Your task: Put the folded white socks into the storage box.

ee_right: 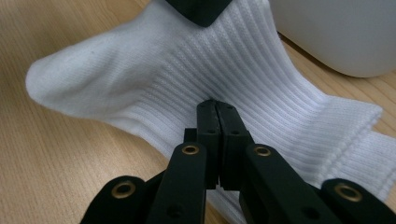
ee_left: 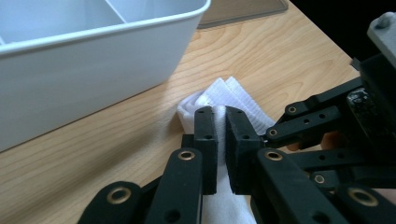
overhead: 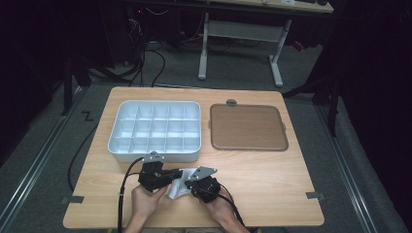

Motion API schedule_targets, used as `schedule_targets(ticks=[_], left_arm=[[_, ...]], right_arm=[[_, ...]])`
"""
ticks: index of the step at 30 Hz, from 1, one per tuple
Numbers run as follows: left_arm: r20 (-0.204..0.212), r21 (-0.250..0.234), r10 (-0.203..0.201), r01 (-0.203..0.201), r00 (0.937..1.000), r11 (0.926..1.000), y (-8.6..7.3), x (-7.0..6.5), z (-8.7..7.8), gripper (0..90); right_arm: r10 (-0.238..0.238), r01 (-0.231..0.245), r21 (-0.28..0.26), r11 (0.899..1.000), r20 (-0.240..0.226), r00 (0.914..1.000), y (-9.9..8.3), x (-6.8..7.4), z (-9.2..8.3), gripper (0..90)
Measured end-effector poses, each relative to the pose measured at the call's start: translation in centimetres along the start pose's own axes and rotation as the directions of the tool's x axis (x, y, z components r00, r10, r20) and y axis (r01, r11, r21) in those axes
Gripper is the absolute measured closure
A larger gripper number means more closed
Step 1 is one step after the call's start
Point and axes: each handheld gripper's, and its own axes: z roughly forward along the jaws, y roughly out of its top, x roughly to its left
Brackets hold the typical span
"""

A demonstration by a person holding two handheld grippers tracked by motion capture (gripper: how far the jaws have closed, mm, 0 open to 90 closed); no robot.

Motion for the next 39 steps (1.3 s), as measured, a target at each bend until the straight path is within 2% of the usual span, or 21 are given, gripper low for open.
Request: schedule_targets(ticks=[3,6,8,11,16,25,35,39], left_arm=[[-0.026,-0.002,-0.006,0.006,0.9996,1.0000,0.1,0.3,0.2,84.8],[-0.049,0.004,0.010,-0.010,0.9987,0.9999,0.2,0.4,0.1,84.9],[-0.058,0.004,0.012,-0.012,0.9983,0.9999,0.3,0.6,0.0,84.9],[-0.067,0.001,0.011,-0.011,0.9977,0.9999,0.3,0.7,0.0,84.9],[-0.073,0.003,0.007,-0.006,0.9973,1.0000,0.4,0.7,0.1,84.9],[-0.061,-0.002,-0.011,0.011,0.9981,0.9999,0.5,0.5,0.1,84.9],[-0.016,-0.007,-0.041,0.041,0.9990,0.9991,1.0,-0.1,0.2,84.8],[-0.016,-0.009,-0.039,0.039,0.9991,0.9992,1.0,0.0,0.3,84.8]], right_arm=[[-0.013,0.013,0.011,1.000,-0.004,0.9999,0.3,0.0,-0.1,88.5],[-0.029,0.029,-0.008,1.000,0.008,0.9995,0.4,0.1,-0.9,84.2],[-0.012,0.013,-0.035,0.999,0.022,0.9997,0.4,-0.1,-1.8,82.7],[0.015,-0.011,-0.069,0.998,0.056,0.9983,0.2,-1.2,-3.0,79.8],[0.068,-0.061,-0.058,0.996,0.122,0.9902,-0.7,-2.9,-3.8,74.9],[0.097,-0.096,-0.010,0.995,0.120,0.9880,-1.8,-3.7,-2.4,75.4],[0.068,-0.068,-0.004,0.998,0.108,0.9918,-1.7,-3.6,-2.0,76.3],[0.061,-0.061,-0.003,0.998,0.101,0.9930,-1.6,-3.6,-1.8,76.7]])
